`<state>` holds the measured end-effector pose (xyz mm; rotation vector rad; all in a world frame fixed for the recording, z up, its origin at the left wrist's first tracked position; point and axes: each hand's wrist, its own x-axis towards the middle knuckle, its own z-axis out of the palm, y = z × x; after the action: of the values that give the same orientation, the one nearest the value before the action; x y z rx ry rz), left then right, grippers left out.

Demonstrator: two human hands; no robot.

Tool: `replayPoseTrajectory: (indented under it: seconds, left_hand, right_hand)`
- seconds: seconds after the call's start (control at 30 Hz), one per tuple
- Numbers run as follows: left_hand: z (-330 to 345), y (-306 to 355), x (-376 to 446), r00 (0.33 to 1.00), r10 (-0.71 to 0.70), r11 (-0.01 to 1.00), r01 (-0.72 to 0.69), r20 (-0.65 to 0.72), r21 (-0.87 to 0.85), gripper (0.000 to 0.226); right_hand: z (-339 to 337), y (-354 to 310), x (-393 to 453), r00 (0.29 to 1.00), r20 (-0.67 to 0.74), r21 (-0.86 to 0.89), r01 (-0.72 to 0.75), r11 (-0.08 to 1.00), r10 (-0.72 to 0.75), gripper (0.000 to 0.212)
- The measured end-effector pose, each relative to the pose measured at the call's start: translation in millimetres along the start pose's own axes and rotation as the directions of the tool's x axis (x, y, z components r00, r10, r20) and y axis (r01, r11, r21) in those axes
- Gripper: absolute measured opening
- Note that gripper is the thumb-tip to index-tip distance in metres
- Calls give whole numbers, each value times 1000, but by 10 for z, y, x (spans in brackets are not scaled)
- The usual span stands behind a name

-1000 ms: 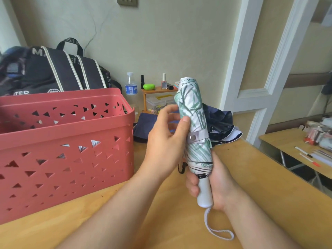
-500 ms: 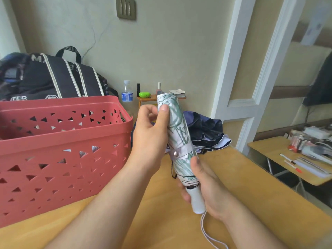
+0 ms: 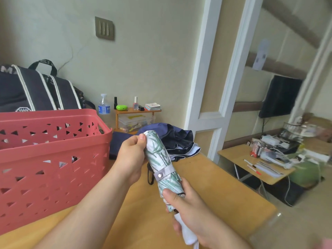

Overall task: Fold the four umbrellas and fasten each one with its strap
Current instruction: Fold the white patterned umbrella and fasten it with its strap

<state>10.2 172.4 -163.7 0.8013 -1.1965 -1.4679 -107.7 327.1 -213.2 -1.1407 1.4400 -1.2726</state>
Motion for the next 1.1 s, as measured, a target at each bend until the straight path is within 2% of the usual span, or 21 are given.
replayPoseTrajectory:
  seconds: [0.07, 0.13, 0.2, 0.3, 0.4, 0.47, 0.53, 0.6, 0.67, 0.73, 0.77, 0.83, 0.93, 1.03, 1.1]
  left_hand:
    - [52, -10, -56, 999, 25, 1000, -25, -28, 17, 41]
    - [101, 8, -107, 999, 41, 999, -40, -16, 14, 55]
    - [127, 6, -145, 998, -45, 994, 49, 45, -97, 69]
    - [138, 16, -165, 984, -69, 972, 104, 164, -212, 51]
    - [129, -36, -142, 986, -53, 968, 90, 160, -234, 44]
    - [119, -59, -137, 980, -78, 948, 130, 182, -290, 40]
    - [101, -60, -143, 965, -101, 889, 197, 243, -414, 37]
    - [103, -31, -158, 952, -97, 820, 241, 290, -519, 45]
    - [124, 53, -194, 959, -54, 825, 199, 277, -529, 38]
    - [153, 179, -250, 977, 26, 848, 90, 211, -523, 27]
    - [162, 251, -283, 984, 76, 851, 20, 160, -524, 26]
    - [178, 375, -336, 984, 172, 854, -128, 42, -504, 25]
    - [222, 544, -470, 966, 247, 859, -253, -74, -446, 24]
    - [151, 845, -563, 947, 304, 865, -318, -100, -388, 24]
    - [-40, 1156, -562, 934, 349, 870, -351, -70, -346, 24]
  right_hand:
    - [6, -13, -45, 1000, 0, 22, -16, 1000, 16, 23]
    - [25, -25, -81, 1000, 7, 53, -22, 998, 22, 18]
    - [60, -39, -110, 999, 25, 74, -25, 997, 23, 23]
    - [80, -34, -138, 995, 87, 109, -67, 992, 57, 44]
    - [24, -39, -153, 979, 183, 179, -121, 976, 88, 48]
    - [-24, -48, -174, 968, 230, 213, -154, 965, 104, 48]
    - [-40, -43, -212, 945, 306, 251, -196, 948, 115, 49]
    - [-43, -36, -261, 910, 403, 313, -243, 918, 103, 55]
    - [-99, -31, -303, 873, 485, 369, -254, 894, 49, 60]
    - [-211, -31, -368, 856, 515, 348, -171, 922, -35, 58]
    - [-250, -47, -407, 869, 493, 305, -129, 944, -40, 58]
    - [-290, -92, -458, 937, 350, 251, -103, 963, 9, 58]
    - [-274, -195, -451, 989, 148, 270, -59, 961, 19, 45]
    - [-133, -426, -395, 988, 140, 250, 32, 968, -69, 35]
    - [-14, -700, -311, 981, 138, 170, 110, 979, -134, 31]
